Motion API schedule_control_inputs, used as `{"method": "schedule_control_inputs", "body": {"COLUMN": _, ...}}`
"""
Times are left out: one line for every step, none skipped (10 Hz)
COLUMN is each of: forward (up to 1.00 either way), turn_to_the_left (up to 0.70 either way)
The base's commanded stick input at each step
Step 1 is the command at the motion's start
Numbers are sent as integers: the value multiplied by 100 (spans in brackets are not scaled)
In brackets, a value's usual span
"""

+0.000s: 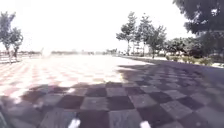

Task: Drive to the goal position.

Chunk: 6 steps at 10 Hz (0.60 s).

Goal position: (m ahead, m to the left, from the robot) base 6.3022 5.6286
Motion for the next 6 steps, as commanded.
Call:
{"method": "schedule_control_inputs", "body": {"forward": 85, "turn_to_the_left": 0}}
{"method": "schedule_control_inputs", "body": {"forward": 85, "turn_to_the_left": 0}}
{"method": "schedule_control_inputs", "body": {"forward": 85, "turn_to_the_left": 0}}
{"method": "schedule_control_inputs", "body": {"forward": 85, "turn_to_the_left": 13}}
{"method": "schedule_control_inputs", "body": {"forward": 85, "turn_to_the_left": 27}}
{"method": "schedule_control_inputs", "body": {"forward": 85, "turn_to_the_left": 27}}
